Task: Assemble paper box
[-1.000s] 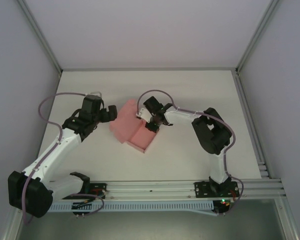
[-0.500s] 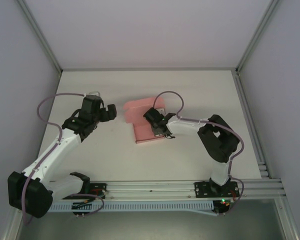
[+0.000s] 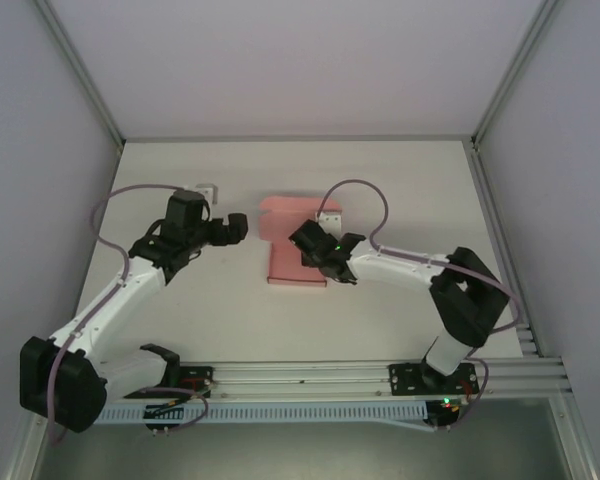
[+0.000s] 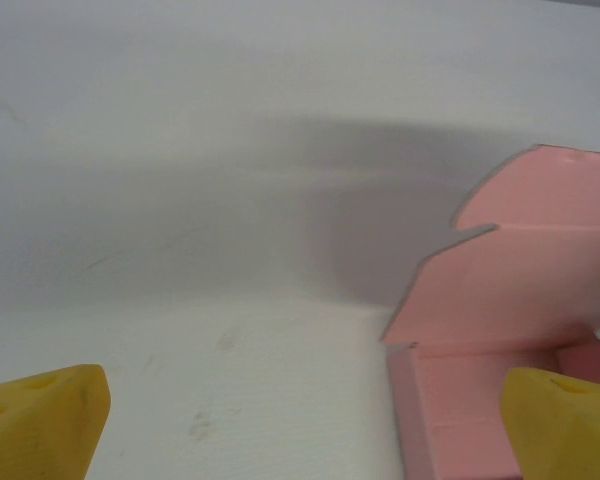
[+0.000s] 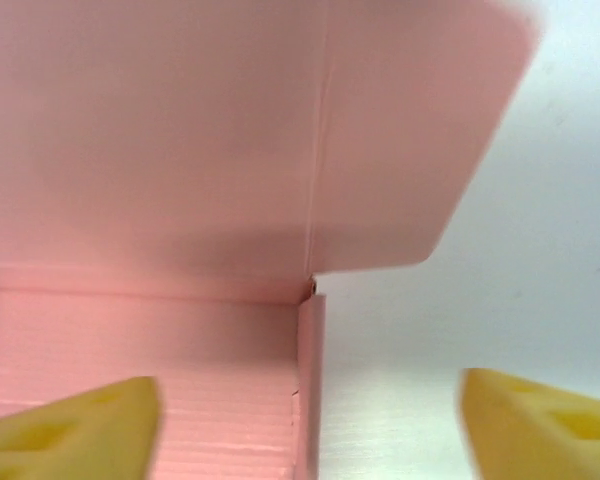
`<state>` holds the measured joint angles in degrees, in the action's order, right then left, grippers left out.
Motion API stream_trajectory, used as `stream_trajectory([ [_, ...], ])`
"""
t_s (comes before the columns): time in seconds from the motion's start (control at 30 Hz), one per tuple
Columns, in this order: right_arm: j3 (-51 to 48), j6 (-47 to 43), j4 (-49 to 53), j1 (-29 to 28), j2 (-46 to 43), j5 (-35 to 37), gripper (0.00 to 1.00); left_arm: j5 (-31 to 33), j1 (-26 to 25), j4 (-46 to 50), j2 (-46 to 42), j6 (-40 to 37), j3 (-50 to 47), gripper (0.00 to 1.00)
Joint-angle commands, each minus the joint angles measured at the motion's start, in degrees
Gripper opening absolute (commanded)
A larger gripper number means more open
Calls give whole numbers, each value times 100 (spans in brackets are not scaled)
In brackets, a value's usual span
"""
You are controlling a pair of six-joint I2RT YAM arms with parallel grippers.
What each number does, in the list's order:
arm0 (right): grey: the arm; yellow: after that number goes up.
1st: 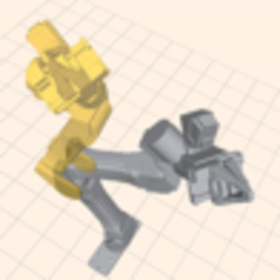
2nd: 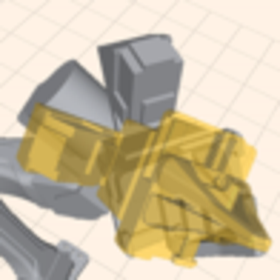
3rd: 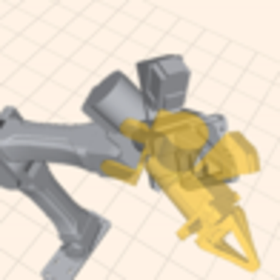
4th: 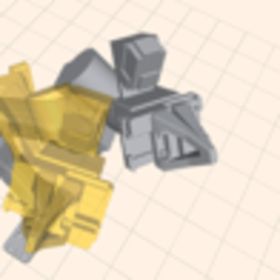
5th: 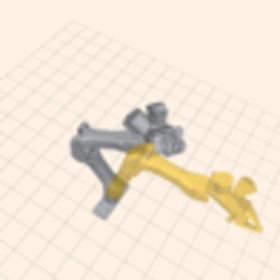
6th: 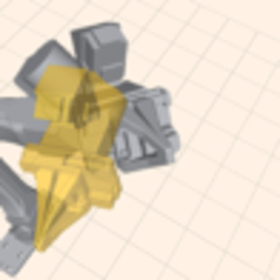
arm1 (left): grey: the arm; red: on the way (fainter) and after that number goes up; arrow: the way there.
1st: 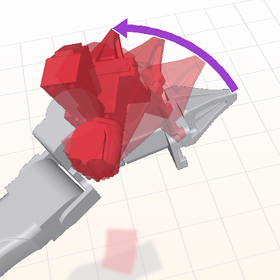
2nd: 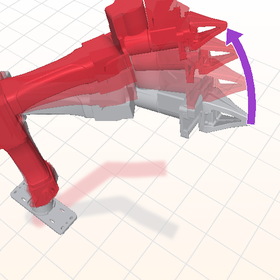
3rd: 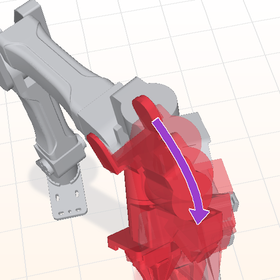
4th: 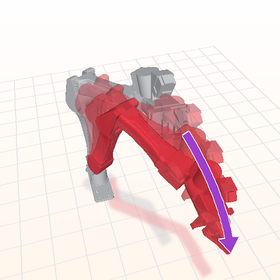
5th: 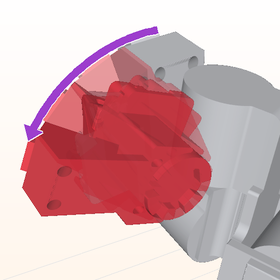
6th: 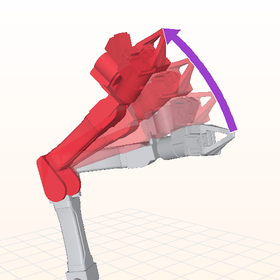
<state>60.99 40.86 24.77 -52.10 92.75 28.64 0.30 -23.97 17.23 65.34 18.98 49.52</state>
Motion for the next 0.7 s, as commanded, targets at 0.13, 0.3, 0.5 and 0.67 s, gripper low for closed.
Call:
stream_trajectory([
  [0.13, -481, -2526, -821, 921, -1650, -1332, 100, -1930, 107, -1310, 810, -1876, -48, 100],
  [0.3, -307, -3664, -1150, 2103, -1708, -3663, 100, -2349, 188, -1025, 1802, -2633, 596, 100],
  [0.5, 475, -4872, -491, 2718, -692, -5129, 94, -2860, 227, -521, 2539, -3311, 1119, 93],
  [0.67, 1181, -5304, 377, 2783, 36, -5273, 76, -2904, 272, -575, 2656, -3420, 1161, 83],
])
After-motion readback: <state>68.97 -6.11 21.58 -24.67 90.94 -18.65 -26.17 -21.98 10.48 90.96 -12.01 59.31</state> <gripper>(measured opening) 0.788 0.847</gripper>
